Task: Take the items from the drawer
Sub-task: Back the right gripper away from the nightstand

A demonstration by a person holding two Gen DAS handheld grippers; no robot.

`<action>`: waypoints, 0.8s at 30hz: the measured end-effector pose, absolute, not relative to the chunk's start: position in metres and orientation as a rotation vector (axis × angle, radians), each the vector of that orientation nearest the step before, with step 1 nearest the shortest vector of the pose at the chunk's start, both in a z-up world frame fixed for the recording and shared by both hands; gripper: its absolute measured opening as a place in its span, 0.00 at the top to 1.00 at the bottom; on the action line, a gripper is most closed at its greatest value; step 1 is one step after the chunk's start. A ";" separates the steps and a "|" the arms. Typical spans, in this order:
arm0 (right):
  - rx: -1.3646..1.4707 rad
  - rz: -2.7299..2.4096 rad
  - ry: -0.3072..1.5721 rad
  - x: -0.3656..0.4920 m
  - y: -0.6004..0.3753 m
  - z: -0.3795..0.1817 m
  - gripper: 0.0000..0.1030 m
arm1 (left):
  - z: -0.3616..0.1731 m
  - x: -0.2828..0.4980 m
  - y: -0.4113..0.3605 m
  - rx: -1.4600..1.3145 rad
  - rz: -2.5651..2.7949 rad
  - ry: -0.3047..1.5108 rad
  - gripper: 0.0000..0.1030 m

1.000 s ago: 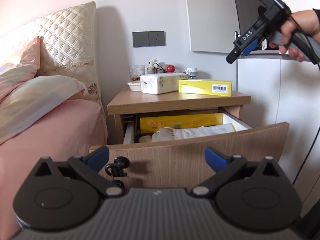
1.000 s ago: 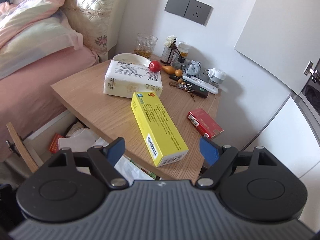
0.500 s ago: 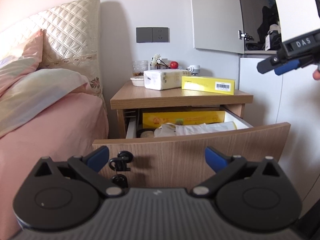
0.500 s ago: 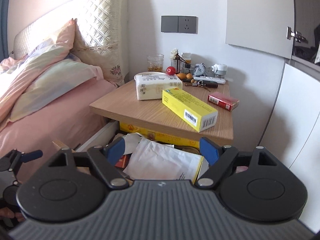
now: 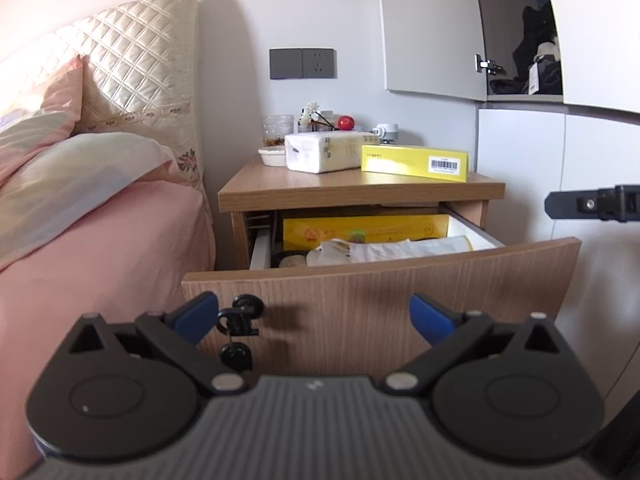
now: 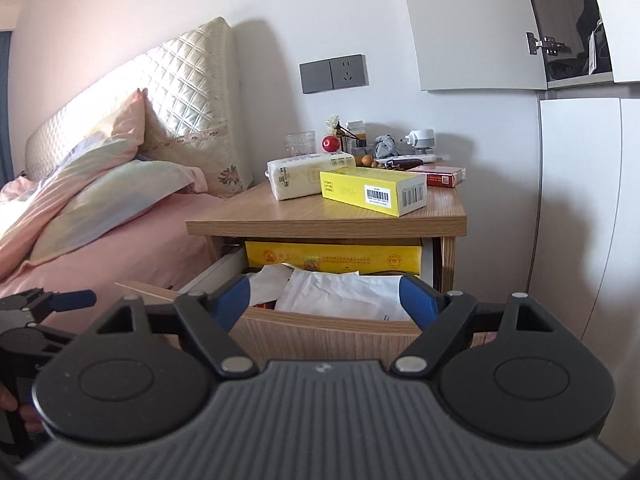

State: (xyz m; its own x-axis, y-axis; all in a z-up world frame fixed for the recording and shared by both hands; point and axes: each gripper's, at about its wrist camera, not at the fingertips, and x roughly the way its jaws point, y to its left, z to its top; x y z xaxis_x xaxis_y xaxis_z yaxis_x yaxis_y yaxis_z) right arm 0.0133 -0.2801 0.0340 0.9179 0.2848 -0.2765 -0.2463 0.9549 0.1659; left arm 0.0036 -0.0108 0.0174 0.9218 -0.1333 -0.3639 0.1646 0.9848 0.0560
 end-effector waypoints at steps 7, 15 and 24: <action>0.175 0.236 0.286 0.007 -0.281 0.010 0.19 | 0.016 0.003 -0.012 0.091 -0.152 0.366 0.00; 0.136 0.248 0.227 -0.005 -0.273 0.003 0.19 | 0.012 0.002 -0.017 0.094 -0.161 0.361 0.00; 0.117 0.266 0.263 -0.004 -0.268 -0.005 0.19 | 0.010 0.004 -0.017 0.078 -0.147 0.357 0.00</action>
State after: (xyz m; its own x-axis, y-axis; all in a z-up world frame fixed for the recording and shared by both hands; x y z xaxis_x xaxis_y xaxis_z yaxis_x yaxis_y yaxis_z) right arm -0.0036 -0.2684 -0.0050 0.9309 0.2743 -0.2410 -0.2441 0.9584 0.1481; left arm 0.0044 -0.0166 0.0096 0.9266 -0.1291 -0.3532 0.1567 0.9864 0.0504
